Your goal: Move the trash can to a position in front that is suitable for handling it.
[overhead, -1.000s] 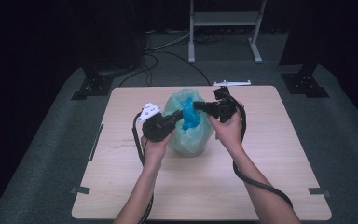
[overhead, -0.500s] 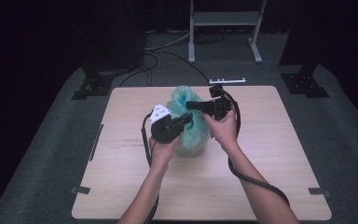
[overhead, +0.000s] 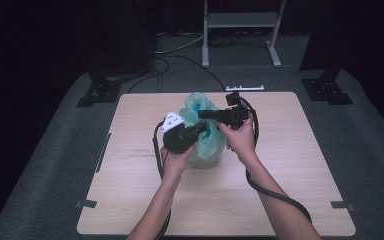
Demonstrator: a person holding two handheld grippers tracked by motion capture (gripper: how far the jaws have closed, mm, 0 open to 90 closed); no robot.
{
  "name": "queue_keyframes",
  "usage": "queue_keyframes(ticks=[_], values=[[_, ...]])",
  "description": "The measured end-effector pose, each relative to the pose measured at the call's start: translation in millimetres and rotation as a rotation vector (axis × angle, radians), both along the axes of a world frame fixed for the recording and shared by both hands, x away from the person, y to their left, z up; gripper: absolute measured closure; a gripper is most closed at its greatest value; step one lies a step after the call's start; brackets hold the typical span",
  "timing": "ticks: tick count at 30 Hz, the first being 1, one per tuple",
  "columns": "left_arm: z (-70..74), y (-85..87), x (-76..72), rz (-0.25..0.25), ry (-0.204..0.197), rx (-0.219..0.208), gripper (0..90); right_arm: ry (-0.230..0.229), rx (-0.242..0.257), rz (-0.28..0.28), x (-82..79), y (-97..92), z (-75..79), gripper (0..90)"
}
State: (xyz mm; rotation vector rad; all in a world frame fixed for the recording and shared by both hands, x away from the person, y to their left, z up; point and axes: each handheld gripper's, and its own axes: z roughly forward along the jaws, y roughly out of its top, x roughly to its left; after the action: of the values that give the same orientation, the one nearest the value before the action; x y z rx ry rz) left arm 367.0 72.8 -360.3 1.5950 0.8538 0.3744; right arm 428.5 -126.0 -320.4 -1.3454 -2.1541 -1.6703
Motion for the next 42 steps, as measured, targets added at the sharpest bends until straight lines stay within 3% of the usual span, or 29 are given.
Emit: queue_keyframes(ticks=[7,16,33,42], values=[[1.5,-2.2,-0.3,-0.005,-0.004,0.003,87.8,-0.014,-0.058,-0.003,-0.5,4.7,1.3,77.7],[1.6,-2.3,-0.7,-0.007,-0.002,0.005,87.7,-0.019,-0.113,-0.022,-1.3,7.6,2.7,88.1],[6.3,4.7,-3.6,-0.024,0.006,-0.019,76.4,0.005,-0.093,-0.043,1.8,1.5,-2.3,90.0],[11.4,19.3,-5.4,-0.012,0.007,-0.038,68.6,0.022,-0.073,-0.046,3.4,-2.6,-7.5,90.0]])
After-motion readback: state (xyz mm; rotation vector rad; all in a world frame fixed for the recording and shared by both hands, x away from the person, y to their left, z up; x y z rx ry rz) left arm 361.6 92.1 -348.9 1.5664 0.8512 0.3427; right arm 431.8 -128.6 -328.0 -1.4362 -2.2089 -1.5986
